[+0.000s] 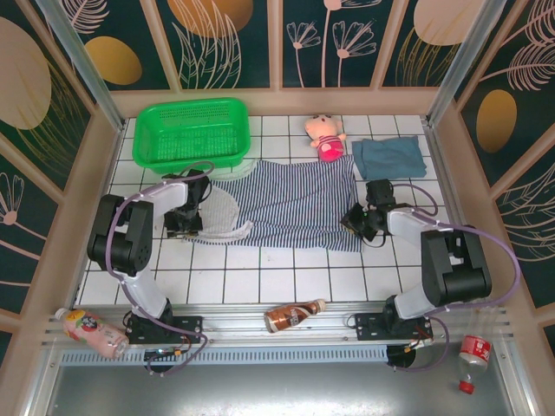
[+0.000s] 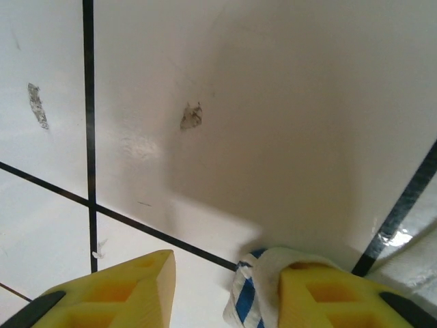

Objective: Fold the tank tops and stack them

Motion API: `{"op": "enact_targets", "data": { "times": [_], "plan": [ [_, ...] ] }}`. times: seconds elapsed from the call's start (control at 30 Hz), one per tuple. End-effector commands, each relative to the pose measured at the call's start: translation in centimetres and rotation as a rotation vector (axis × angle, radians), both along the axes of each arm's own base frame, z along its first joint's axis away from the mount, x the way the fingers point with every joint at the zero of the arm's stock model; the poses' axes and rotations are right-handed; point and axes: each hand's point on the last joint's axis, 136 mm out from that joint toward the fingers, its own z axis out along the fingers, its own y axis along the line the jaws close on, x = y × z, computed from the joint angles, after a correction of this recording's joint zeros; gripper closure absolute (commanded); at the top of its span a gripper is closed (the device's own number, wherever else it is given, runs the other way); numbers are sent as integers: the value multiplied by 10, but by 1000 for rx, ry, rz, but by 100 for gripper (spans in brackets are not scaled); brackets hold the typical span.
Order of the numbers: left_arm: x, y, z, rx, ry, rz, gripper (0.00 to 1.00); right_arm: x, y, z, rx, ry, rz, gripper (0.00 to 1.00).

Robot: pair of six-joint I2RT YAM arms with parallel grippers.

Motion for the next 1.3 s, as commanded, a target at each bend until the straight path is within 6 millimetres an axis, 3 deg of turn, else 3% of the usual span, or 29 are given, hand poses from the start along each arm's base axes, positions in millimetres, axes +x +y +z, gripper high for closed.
{"op": "enact_targets", "data": {
  "times": [0.0,0.13,0.23,0.4,0.53,0.67,0.83,1.0,1.13,1.27],
  "plan": [
    [5,-2,-9,-23,17,-6,57,6,-5,23,-13,-66,15,72],
    [4,-2,-5,-24,29,-11,54,9,-3,53,2,-132,17,70],
    [6,-8,11,-60,13,1,49,-6,5,64,53,-128,24,70],
    [-3,-26,41,-181,-24,43,45,-46,23,40,67,-40,76,71],
    [-6,-47,63,-297,-65,61,45,-49,19,23,23,-23,85,72],
    [0,-101,79,-437,-102,16,46,-36,12,16,-21,-44,84,73],
    [18,-191,79,-614,-126,-98,52,-17,1,8,-71,-74,67,78],
    [22,-259,58,-720,-83,-199,57,5,-1,9,-83,-108,55,83],
    [14,-277,34,-737,-43,-246,59,12,-3,4,-96,-109,48,82],
    [15,-267,9,-663,-32,-286,61,14,-7,-5,-109,-99,46,79]
  ]
}}
